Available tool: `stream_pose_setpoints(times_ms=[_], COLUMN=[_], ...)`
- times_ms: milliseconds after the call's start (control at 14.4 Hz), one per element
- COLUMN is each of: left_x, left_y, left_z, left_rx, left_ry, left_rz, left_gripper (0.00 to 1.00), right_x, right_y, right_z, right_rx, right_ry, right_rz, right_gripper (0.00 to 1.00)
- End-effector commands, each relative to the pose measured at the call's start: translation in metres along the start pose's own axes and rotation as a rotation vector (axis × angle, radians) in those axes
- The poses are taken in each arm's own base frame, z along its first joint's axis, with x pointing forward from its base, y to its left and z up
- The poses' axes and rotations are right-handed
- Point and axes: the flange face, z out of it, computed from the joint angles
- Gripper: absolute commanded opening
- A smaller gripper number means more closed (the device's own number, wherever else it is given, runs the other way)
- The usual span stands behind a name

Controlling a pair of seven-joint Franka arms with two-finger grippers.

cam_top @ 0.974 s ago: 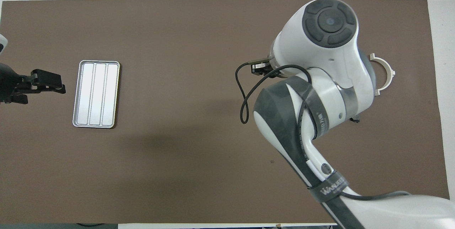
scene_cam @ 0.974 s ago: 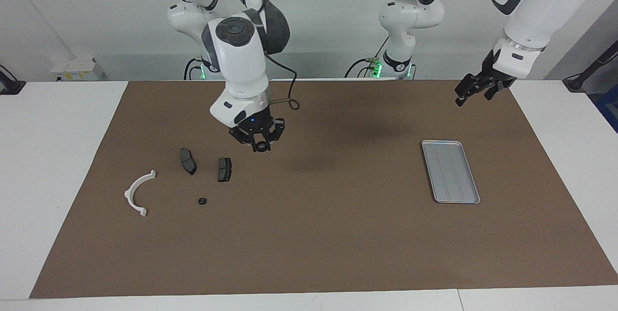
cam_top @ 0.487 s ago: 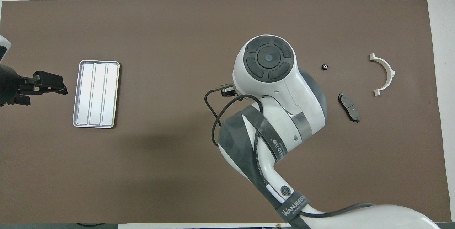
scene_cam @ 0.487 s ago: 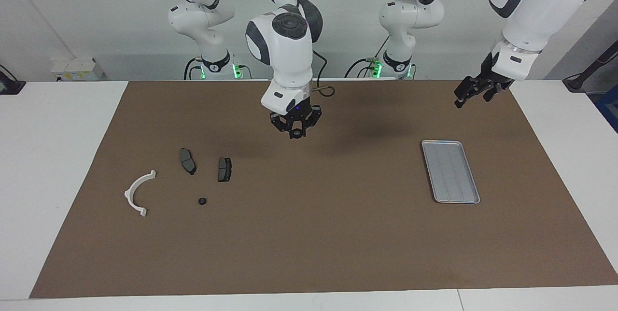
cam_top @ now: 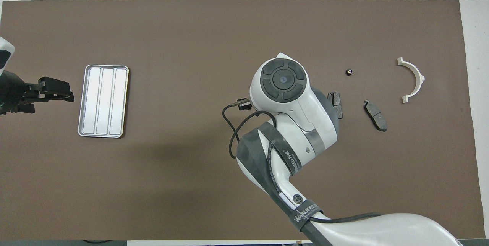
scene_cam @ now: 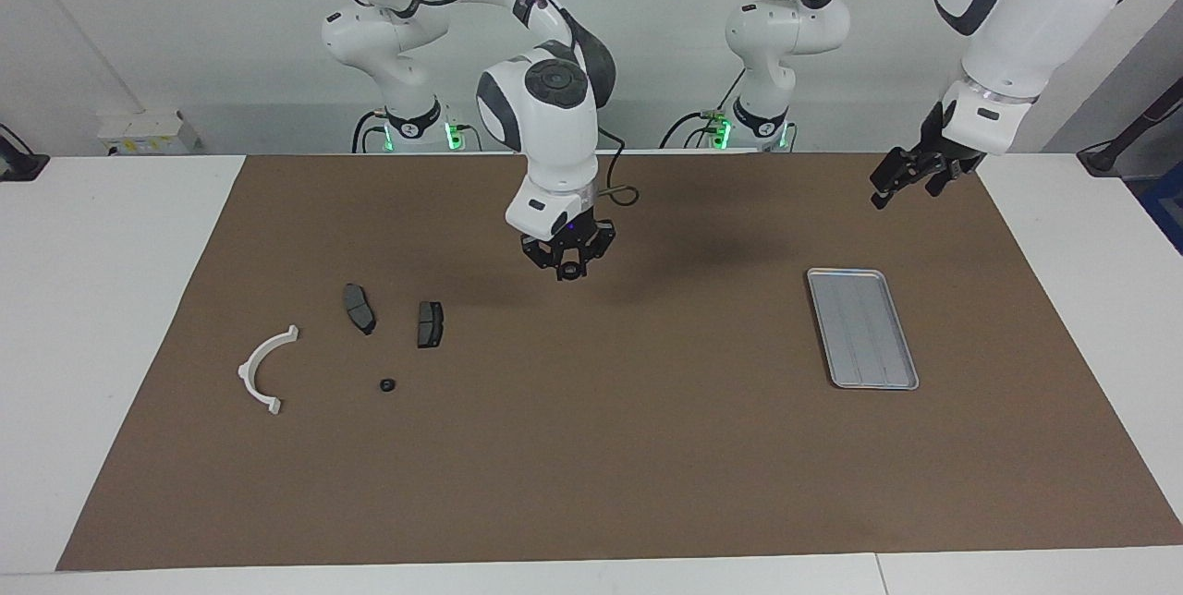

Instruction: Pick bearing gear from pile to tray

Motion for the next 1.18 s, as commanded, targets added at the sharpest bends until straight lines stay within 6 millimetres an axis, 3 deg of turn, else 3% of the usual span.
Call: stream_pose_setpoints(times_ms=[0, 70, 209, 418, 696, 1113], left_x=[-0.012, -0.013, -0.013, -0.014, -0.013, -0.014], left_y=[-0.002, -0.001, -0.001, 0.001, 0.001, 0.000], left_z=[0.000, 0.000, 0.000, 0.001, 0.001, 0.002], left_rx=[-0.008, -0.008, -0.007, -0.007, -0.007, -0.007], left_ry=[0.022, 0.022, 0.019, 0.019, 0.020, 0.019], left_rz=[-0.005, -0.003, -0.002, 0.001, -0.002, -0.008], left_gripper=[1.00, 1.00, 1.00, 1.00, 1.00, 1.00], right_x=[-0.007, -0.010, -0.023, -0.030, -0.035, -0.034], right_y=[-0.003, -0.009, -0.049, -0.080, -0.092, -0.089], right_z=[0.020, 0.026, 0.037, 0.055, 0.089, 0.108], right_rx=[0.024, 0.027, 0.065, 0.076, 0.056, 0.053], right_ry=[0.008, 0.000, -0.012, 0.023, 0.017, 0.026], right_rz=[-0.006, -0.013, 0.023, 0.015, -0.020, -0.025], right_gripper=[0.11, 0.12, 0.13, 0.13, 0.14, 0.19])
